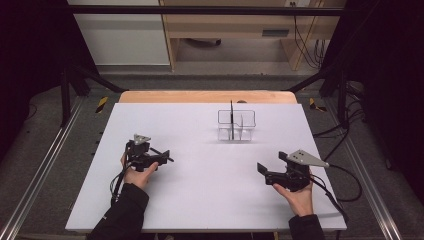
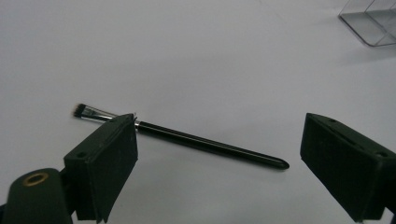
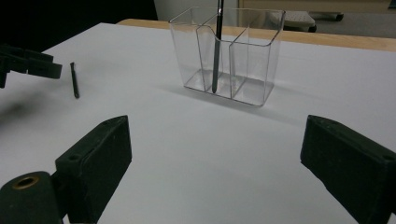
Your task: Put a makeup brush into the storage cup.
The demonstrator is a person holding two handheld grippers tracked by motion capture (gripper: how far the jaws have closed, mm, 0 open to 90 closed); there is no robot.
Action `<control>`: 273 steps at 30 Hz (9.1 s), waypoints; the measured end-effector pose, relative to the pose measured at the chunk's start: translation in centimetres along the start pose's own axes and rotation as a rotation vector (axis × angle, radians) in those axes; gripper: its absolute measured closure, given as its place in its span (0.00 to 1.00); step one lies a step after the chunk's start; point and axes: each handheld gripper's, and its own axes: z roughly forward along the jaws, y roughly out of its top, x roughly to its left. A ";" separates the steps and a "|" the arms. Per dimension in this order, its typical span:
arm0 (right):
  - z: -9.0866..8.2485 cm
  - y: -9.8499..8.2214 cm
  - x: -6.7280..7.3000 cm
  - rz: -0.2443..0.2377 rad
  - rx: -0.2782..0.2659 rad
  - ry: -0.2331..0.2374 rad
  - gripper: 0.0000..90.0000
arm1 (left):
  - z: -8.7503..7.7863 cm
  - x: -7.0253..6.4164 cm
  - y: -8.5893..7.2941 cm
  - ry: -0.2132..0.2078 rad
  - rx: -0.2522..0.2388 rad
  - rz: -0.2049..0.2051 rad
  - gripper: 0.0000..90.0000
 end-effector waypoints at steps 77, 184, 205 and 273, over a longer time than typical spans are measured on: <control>0.4 -0.2 0.2 -0.003 0.016 -0.014 0.10 | 1.2 -0.8 -0.4 -0.008 0.128 -0.006 0.66; 0.7 0.0 0.2 0.009 0.045 0.012 0.10 | 3.1 0.1 3.4 -0.112 0.355 0.243 0.67; 0.6 0.1 0.3 0.011 0.041 0.013 0.10 | 2.8 -0.4 3.1 -0.082 0.376 0.268 0.92; 0.7 1.0 2.2 0.035 0.008 0.085 0.08 | -7.1 -5.8 0.8 -0.192 -0.064 0.258 0.93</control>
